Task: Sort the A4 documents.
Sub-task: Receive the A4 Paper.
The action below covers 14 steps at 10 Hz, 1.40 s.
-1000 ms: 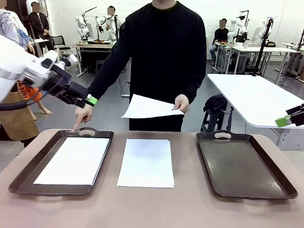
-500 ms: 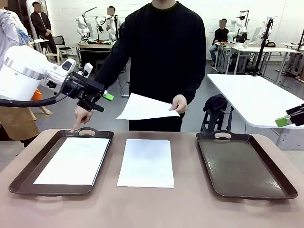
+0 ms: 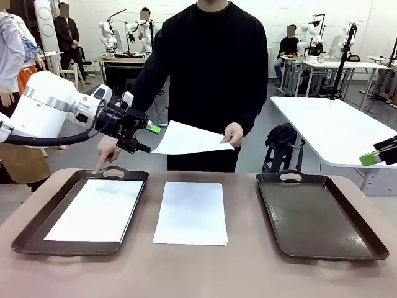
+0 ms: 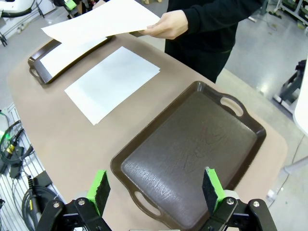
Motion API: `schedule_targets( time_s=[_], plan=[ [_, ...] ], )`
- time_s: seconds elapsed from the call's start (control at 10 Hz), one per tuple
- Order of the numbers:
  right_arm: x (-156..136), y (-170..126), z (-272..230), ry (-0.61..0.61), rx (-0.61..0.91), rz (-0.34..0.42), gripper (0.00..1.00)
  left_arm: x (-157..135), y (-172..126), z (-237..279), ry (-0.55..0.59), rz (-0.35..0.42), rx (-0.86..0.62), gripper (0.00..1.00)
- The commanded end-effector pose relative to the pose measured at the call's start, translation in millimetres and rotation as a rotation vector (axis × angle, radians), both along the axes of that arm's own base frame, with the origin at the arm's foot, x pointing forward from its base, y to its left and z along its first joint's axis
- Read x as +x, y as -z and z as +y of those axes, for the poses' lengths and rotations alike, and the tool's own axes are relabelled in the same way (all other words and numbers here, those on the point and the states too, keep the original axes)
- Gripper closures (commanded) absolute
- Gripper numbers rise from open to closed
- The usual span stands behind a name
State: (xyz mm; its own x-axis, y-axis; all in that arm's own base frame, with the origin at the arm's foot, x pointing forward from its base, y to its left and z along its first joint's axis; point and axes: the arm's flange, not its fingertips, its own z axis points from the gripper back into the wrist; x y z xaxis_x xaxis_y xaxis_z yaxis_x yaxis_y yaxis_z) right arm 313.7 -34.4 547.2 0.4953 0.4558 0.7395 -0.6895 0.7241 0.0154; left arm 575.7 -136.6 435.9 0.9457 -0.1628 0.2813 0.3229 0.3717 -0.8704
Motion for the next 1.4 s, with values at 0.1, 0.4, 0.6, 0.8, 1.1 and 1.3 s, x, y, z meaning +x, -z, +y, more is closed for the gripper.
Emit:
schedule_targets(
  time_s=[0.1, 0.4, 0.6, 0.8, 1.1, 1.3],
  plan=[
    [0.9, 1.4, 0.7, -0.007, 0.006, 0.003, 0.0, 9.1, -1.6, -9.9, -0.012, 0.099, -0.116, 0.0],
    [0.9, 1.4, 0.7, -0.007, 0.006, 0.003, 0.0, 11.9, 15.8, -19.0, -0.028, 0.209, -0.175, 0.0],
    [0.9, 1.4, 0.7, -0.007, 0.006, 0.003, 0.0, 11.2, 26.3, -30.1, -0.015, 0.276, -0.195, 0.0],
    [0.9, 1.4, 0.7, -0.007, 0.006, 0.003, 0.0, 11.9, 31.7, -36.8, -0.035, 0.325, -0.267, 0.0],
    [0.9, 1.4, 0.7, -0.007, 0.006, 0.003, 0.0, 5.8, 43.9, -37.4, -0.095, 0.411, -0.318, 0.0],
    [0.9, 1.4, 0.7, -0.007, 0.006, 0.003, 0.0, 4.5, 44.8, -29.0, -0.138, 0.412, -0.332, 0.0]
  ],
)
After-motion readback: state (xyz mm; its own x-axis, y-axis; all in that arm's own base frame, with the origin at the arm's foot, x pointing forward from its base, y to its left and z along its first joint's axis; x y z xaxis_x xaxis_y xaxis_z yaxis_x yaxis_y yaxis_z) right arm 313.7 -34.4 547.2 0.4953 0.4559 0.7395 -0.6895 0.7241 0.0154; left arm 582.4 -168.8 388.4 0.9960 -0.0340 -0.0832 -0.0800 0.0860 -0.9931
